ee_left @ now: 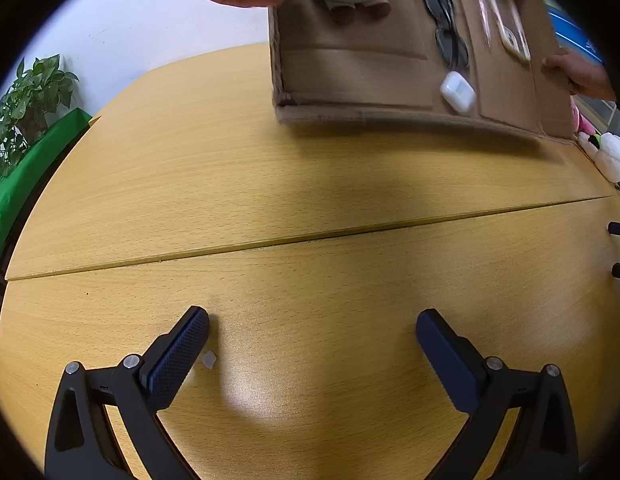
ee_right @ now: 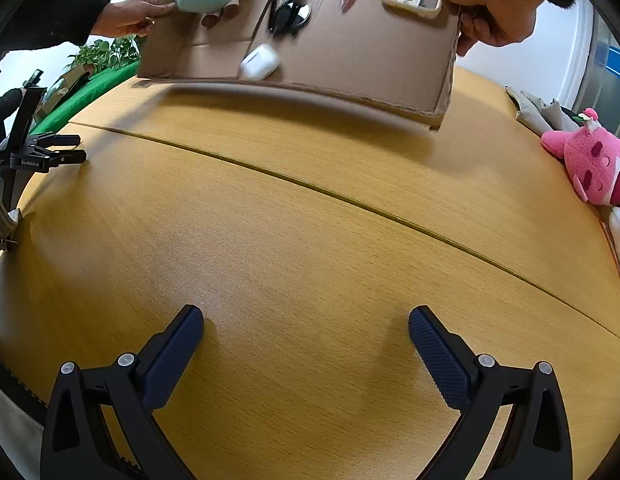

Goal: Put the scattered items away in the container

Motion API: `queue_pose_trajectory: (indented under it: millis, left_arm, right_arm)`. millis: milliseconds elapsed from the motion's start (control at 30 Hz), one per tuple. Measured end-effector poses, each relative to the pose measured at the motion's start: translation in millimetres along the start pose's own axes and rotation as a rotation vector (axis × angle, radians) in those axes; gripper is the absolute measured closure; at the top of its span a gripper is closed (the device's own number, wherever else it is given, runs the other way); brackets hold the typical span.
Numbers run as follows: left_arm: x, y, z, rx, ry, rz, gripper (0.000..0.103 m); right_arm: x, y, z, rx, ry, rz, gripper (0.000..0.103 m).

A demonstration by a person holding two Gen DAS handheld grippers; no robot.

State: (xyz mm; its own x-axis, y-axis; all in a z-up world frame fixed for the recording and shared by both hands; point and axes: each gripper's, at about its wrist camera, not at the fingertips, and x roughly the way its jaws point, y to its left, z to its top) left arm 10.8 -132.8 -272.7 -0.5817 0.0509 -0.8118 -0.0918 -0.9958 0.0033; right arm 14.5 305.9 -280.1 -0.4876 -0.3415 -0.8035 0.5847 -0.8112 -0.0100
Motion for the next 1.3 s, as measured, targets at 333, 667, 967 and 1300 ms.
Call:
queue_pose_trajectory:
  millis: [333, 667, 967, 1300]
  left_arm:
    - [0.0, -0.7, 2.1, 0.001, 0.001, 0.0, 0.0]
    - [2.8, -4.4, 9.0, 0.002, 0.002, 0.0, 0.0]
    - [2.3, -5.0, 10.9, 0.003, 0.002, 0.0, 0.0]
    - [2.6, -4.7, 12.4, 0.003, 0.002, 0.0, 0.0]
  right_arm:
    - [-0.1, -0.4, -0.1, -0.001, 0.0, 0.001, 0.0]
    - [-0.2, -0.6, -0.2, -0.002, 0.0, 0.001, 0.0]
    - [-0.8, 0.0, 0.7, -0.002, 0.0, 0.001, 0.0]
    - [-0.9, 2.1, 1.6, -0.003, 0.0, 0.002, 0.0]
